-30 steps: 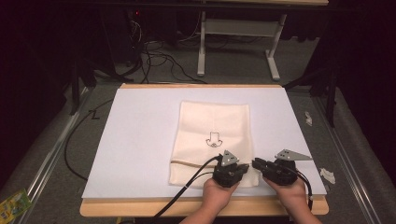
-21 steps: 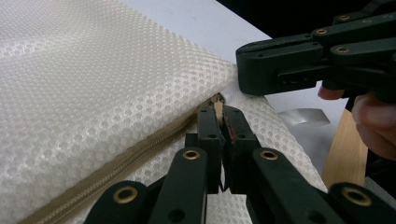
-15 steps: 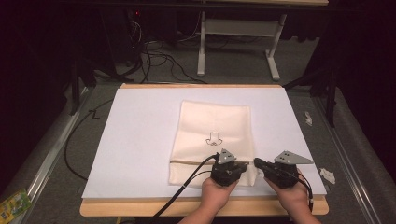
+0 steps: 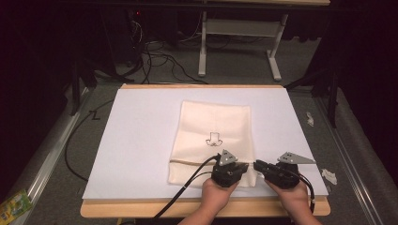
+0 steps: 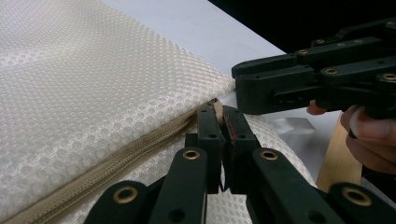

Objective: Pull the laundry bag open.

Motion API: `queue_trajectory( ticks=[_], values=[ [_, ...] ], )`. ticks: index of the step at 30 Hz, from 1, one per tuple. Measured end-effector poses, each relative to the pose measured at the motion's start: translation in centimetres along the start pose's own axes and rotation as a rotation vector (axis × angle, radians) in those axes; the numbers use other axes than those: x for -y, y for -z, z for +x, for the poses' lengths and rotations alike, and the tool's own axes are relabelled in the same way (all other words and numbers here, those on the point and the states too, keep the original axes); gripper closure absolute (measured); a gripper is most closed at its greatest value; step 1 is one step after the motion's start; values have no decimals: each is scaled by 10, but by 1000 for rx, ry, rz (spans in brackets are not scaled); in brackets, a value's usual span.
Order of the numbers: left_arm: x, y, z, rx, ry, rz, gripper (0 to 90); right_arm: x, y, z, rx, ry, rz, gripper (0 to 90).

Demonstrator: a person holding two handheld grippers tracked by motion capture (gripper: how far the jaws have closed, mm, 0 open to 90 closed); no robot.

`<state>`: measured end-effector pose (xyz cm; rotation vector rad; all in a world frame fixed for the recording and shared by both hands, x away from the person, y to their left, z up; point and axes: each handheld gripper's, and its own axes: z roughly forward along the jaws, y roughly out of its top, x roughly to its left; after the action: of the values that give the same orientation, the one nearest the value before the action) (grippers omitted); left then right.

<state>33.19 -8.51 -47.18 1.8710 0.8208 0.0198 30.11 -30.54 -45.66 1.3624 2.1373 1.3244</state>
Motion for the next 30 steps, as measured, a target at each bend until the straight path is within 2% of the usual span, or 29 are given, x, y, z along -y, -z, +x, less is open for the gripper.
queue_trajectory(
  ticks=[2,3,4,5,8,12,13,14,15,16,17,18,20,21,22,23,24,25,26,27,28,29,30],
  values=[
    [0,0,0,0,0,3,877,0,-1,1,5,7,5,836],
    [1,-1,0,-3,-3,6,877,-1,0,4,30,48,16,868],
    [1,-1,0,-5,-6,4,877,-1,0,4,30,48,16,868],
    [1,-1,0,-7,-5,1,877,-3,1,6,47,70,11,873],
    [1,0,-2,-17,-5,-5,878,-5,4,11,78,93,-1,883],
    [1,1,-3,-20,-1,-11,880,-6,6,11,73,93,-5,887],
    [1,3,-2,-45,12,-19,881,-6,7,11,72,91,-5,891],
    [1,3,-2,-45,12,-19,882,-6,7,11,72,91,-5,891],
    [3,12,16,-84,78,-33,881,-7,13,6,120,85,-30,893],
    [5,17,20,-100,66,-27,881,-7,19,-1,123,53,-40,893],
    [6,20,21,-89,45,-14,880,-5,23,-7,134,34,-55,892],
    [6,23,20,-95,30,-3,880,-4,24,-11,112,19,-48,891],
    [7,27,25,-106,57,13,879,-3,20,-8,115,41,-30,890],
    [8,32,31,-122,66,13,879,-4,18,-6,126,52,-23,891],
    [10,39,39,-130,91,19,879,-5,19,-6,137,55,-29,891],
    [13,48,48,-160,102,23,879,-6,22,-9,134,37,-32,891],
    [15,60,58,-186,119,25,879,-5,24,-13,152,38,-41,891],
    [15,60,58,-186,119,25,879,-3,27,-19,173,16,-41,891],
    [18,73,68,-208,142,22,879,-1,31,-26,184,2,-41,891],
    [22,104,88,-267,167,24,879,0,34,-32,196,-16,-45,890],
    [25,120,98,-293,181,27,879,2,38,-37,214,-24,-46,890],
    [27,134,106,-258,196,23,878,3,41,-42,225,-33,-44,888],
    [27,134,106,-258,196,23,877,3,41,-42,225,-33,-44,888]
  ],
)
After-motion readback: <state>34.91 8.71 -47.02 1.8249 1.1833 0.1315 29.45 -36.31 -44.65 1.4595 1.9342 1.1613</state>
